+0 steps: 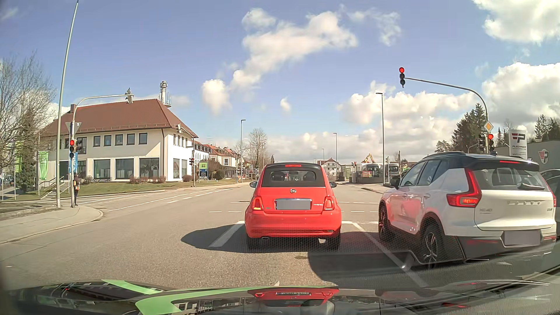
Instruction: Follow the waypoints while adhering to traffic rules and regulations
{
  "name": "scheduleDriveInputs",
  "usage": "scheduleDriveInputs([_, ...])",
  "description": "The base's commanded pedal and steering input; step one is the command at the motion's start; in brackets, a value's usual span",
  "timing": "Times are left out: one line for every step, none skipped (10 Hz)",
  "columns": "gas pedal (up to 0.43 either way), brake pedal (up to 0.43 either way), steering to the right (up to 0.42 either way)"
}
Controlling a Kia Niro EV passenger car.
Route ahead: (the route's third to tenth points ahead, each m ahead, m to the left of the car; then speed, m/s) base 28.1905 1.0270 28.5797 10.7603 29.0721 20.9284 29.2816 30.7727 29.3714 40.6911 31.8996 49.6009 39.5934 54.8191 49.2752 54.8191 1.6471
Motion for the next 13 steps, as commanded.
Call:
scheduleDriveInputs([0.000,0.201,0.000])
scheduleDriveInputs([0.000,0.207,0.000])
scheduleDriveInputs([0.000,0.207,0.000])
scheduleDriveInputs([0.000,0.207,0.000])
scheduleDriveInputs([0.000,0.213,0.000])
scheduleDriveInputs([0.000,0.213,0.000])
scheduleDriveInputs([0.000,0.213,0.000])
scheduleDriveInputs([0.000,0.220,0.000])
scheduleDriveInputs([0.000,0.226,0.000])
scheduleDriveInputs([0.000,0.226,0.000])
scheduleDriveInputs([0.000,0.226,0.000])
scheduleDriveInputs([0.000,0.226,0.000])
scheduleDriveInputs([0.000,0.226,0.000])
